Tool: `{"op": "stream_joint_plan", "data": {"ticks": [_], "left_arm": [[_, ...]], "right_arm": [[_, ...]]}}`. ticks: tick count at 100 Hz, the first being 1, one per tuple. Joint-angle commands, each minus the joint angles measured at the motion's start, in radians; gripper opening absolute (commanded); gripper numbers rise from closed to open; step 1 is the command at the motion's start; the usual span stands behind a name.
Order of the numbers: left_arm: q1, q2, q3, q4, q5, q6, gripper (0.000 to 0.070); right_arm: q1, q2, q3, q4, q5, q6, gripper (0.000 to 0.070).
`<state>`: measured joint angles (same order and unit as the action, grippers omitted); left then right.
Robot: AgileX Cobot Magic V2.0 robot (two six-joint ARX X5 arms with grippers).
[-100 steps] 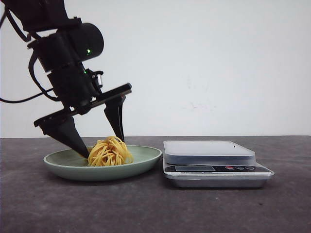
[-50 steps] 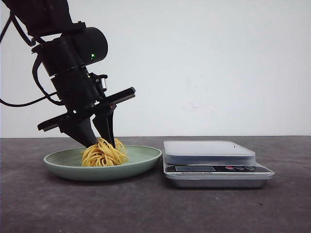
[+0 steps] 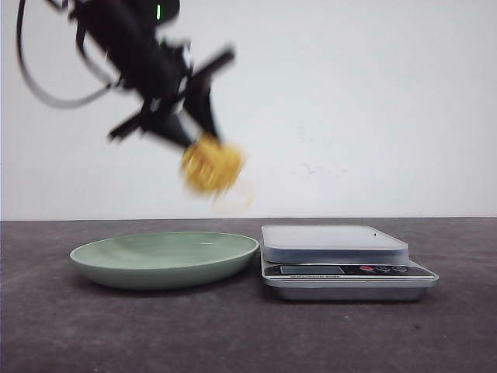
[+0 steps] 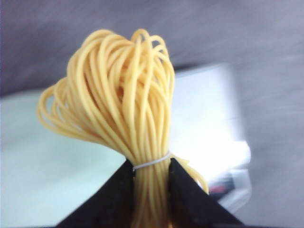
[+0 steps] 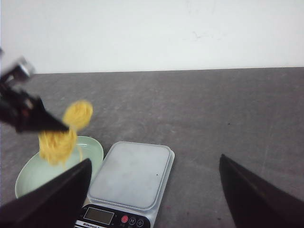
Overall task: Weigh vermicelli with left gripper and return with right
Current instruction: 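Close the left gripper on the bundle and lift it toward the scale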
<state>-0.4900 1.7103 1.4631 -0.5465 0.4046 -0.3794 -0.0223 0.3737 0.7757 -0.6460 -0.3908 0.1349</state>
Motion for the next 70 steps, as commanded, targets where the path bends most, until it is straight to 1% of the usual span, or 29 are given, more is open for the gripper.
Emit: {"op": "stream_joint_plan", "data": {"ticks": [1,2,7,14,20,34,42,48,70], "left_arm": [[-0.018,0.001,0.055,0.022,0.105,-0.023,0.0003],[-0.02,0.001,0.063,0.024,0.126,-0.031,0.0003],[-0.033,0.001,0.077,0.048,0.178,-0.059,0.0003],[-0.056,0.001,0.077,0.1,0.201,-0.096,0.0003],[-0.079,0.003,0.077,0.134,0.199,-0.121,0.0003],[-0.134,0.02,0.077,0.181,0.183,-0.141,0.0003],[-0.164,0.037,0.077,0.183,0.119,-0.135,0.0003],[-0.18,0.051,0.077,0.189,0.093,-0.135,0.0003],[-0.198,0.164,0.077,0.256,0.101,-0.201,0.0003]], "right_arm": [[0.0,0.004,0.018,0.011,0.001,-0.005,0.0537],[0.0,0.004,0.018,0.011,0.001,-0.005,0.0537],[0.0,0.004,0.018,0.01,0.0,-0.005,0.0537],[0.0,0.004,0.018,0.009,-0.001,-0.004,0.0537],[0.0,0.003,0.018,0.009,-0.002,-0.004,0.0537],[0.0,0.003,0.018,0.009,-0.002,-0.004,0.0537],[0.0,0.003,0.018,0.009,-0.002,-0.003,0.0537],[0.0,0.003,0.018,0.009,-0.002,-0.003,0.0537],[0.0,0.003,0.018,0.009,-0.002,-0.003,0.0537]]}}
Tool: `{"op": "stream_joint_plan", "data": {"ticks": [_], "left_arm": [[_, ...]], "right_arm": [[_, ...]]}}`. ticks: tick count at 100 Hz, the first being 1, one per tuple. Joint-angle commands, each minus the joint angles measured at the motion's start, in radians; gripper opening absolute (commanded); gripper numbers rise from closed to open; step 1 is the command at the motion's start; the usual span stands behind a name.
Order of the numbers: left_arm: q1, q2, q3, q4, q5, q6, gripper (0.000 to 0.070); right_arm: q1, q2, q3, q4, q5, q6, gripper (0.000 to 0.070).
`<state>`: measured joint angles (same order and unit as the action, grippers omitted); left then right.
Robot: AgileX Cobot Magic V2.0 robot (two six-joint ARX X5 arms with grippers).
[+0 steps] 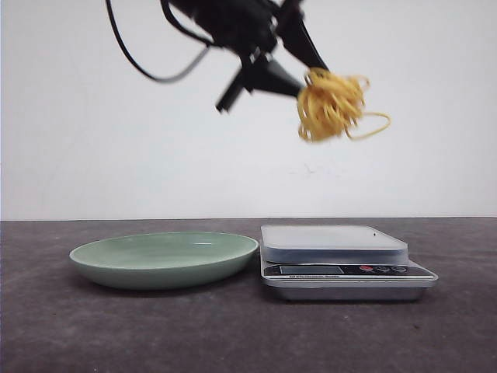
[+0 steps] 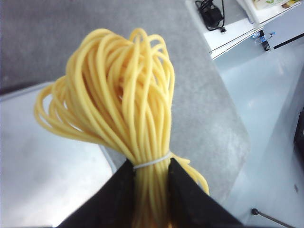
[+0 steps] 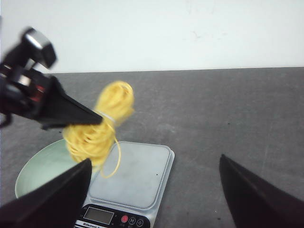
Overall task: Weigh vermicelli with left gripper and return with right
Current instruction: 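Close the left gripper on the bundle and lift it toward the scale, then lower the bundle onto the scale, open the left gripper, withdraw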
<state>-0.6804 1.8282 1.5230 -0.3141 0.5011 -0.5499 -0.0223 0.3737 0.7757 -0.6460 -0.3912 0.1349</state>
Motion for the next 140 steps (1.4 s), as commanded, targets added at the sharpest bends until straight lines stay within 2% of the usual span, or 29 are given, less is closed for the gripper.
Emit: {"op": "stream_joint_plan", "data": {"ticks": [1,33,60,66,75,80,114,132,140], "left_arm": [[-0.007,0.052,0.018,0.025,0.005,-0.034,0.0003],[0.01,0.202,0.018,0.024,0.009,-0.051,0.0003],[0.016,0.22,0.018,0.044,-0.011,-0.034,0.001],[0.021,0.22,0.019,0.047,-0.01,-0.034,0.0087],[0.029,0.22,0.019,0.047,-0.005,-0.034,0.0284],[0.035,0.22,0.019,0.047,-0.001,-0.034,0.0328],[0.108,0.124,0.023,0.027,0.053,-0.002,0.0326],[0.145,-0.067,0.023,-0.054,0.043,0.104,0.0317],[0.156,-0.179,0.023,-0.122,-0.003,0.174,0.0312]], "right_arm": [[0.0,0.003,0.018,0.009,-0.002,-0.003,0.0537],[0.0,0.003,0.018,0.008,-0.002,-0.004,0.0537],[0.0,0.003,0.018,-0.013,-0.002,-0.005,0.0537],[0.0,0.003,0.018,-0.013,-0.002,-0.005,0.0537],[0.0,0.003,0.018,-0.014,-0.002,-0.005,0.0537],[0.0,0.003,0.018,-0.013,-0.002,-0.005,0.0537],[0.0,0.003,0.018,-0.013,-0.002,-0.005,0.0538],[0.0,0.003,0.018,-0.015,-0.002,-0.005,0.0537],[0.0,0.003,0.018,-0.021,-0.002,-0.006,0.0538]]}}
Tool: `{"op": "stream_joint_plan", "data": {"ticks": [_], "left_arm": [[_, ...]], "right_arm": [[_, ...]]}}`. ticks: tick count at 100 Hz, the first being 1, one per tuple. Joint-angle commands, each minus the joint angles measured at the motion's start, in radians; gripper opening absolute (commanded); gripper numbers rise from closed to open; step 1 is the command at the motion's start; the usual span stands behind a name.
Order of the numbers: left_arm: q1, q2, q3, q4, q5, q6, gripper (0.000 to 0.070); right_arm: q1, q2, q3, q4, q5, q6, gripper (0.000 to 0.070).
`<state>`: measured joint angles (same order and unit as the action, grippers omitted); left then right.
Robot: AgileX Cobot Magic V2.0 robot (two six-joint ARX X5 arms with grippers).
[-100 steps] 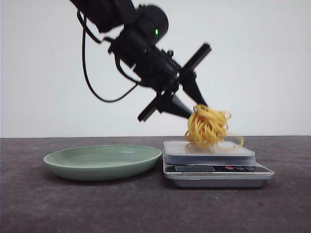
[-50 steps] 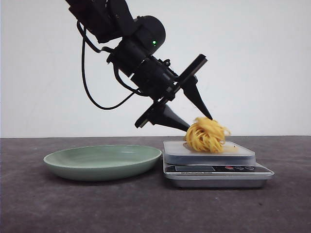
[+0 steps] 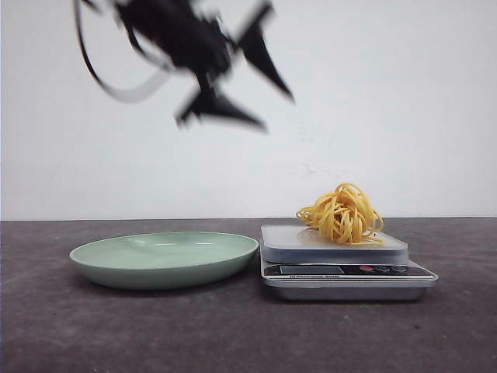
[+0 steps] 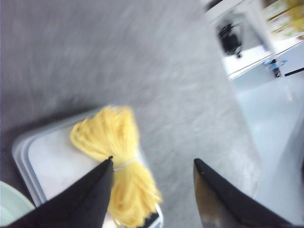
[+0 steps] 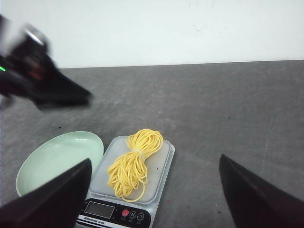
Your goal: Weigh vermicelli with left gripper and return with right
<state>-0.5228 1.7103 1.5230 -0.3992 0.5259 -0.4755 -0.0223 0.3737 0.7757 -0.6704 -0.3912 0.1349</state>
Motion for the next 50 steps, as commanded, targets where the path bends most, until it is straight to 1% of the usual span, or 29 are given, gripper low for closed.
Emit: {"op": "stream_joint_plan", "data": {"ticks": [1,12,32,43,50], "left_arm": [[-0.001,-0.083,0.023,-0.05,-0.041,0.107,0.0312],[0.0,-0.245,0.023,-0.133,-0.136,0.198,0.0312],[-0.001,-0.536,0.023,-0.32,-0.414,0.335,0.0312],[-0.001,-0.65,0.023,-0.444,-0.541,0.391,0.0312],[-0.001,-0.709,0.021,-0.526,-0.593,0.397,0.0312]], "right_arm": [[0.0,0.003,0.018,0.003,-0.002,-0.006,0.0537],[0.0,0.003,0.018,0.003,-0.002,-0.011,0.0537],[0.0,0.003,0.018,-0.008,-0.005,-0.011,0.0537],[0.0,0.003,0.018,-0.031,-0.004,-0.012,0.0537],[0.0,0.003,0.018,-0.039,-0.005,-0.012,0.0537]]}}
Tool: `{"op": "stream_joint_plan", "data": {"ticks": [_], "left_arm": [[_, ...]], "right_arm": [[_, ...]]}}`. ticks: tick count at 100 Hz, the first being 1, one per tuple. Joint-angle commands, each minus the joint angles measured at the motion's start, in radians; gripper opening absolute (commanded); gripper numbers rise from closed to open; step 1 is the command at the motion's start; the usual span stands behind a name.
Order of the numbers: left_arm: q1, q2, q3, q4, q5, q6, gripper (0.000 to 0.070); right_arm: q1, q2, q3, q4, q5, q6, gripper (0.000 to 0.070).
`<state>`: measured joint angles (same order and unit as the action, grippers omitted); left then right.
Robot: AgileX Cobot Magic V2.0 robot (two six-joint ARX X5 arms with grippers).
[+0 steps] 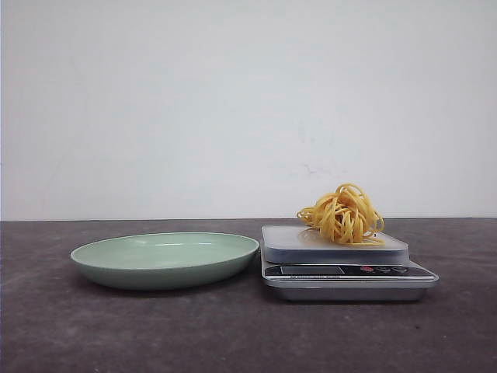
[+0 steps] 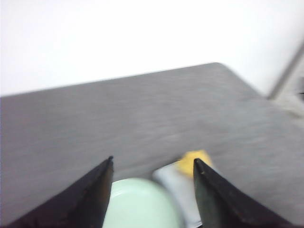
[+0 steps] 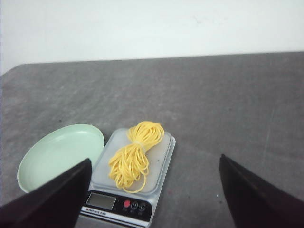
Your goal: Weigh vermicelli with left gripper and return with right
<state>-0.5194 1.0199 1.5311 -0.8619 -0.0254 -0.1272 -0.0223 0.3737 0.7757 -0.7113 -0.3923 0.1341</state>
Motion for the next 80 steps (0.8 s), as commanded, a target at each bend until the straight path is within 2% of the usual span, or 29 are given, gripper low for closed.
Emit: {"op": "stream_joint_plan", "data": {"ticks": [1,14,37,62,80], "left_arm": [[-0.004,-0.026,0.012,-0.074,-0.047,0.049,0.0312],[-0.004,-0.126,-0.021,-0.153,-0.061,0.039,0.0312],[-0.004,-0.374,-0.21,-0.155,-0.063,-0.043,0.0311],[-0.004,-0.667,-0.45,-0.174,-0.165,-0.123,0.031],[-0.004,-0.782,-0.527,-0.224,-0.205,-0.175,0.031]], "right_arm": [[0.0,0.003,0.018,0.0,-0.004,-0.011,0.0538],[0.0,0.003,0.018,0.0,-0.004,-0.011,0.0537],[0.0,0.003,0.018,0.0,-0.004,-0.011,0.0537],[0.0,0.003,0.018,0.0,-0.006,-0.01,0.0537],[0.002,0.03,0.018,0.003,-0.082,0.008,0.0537]]}}
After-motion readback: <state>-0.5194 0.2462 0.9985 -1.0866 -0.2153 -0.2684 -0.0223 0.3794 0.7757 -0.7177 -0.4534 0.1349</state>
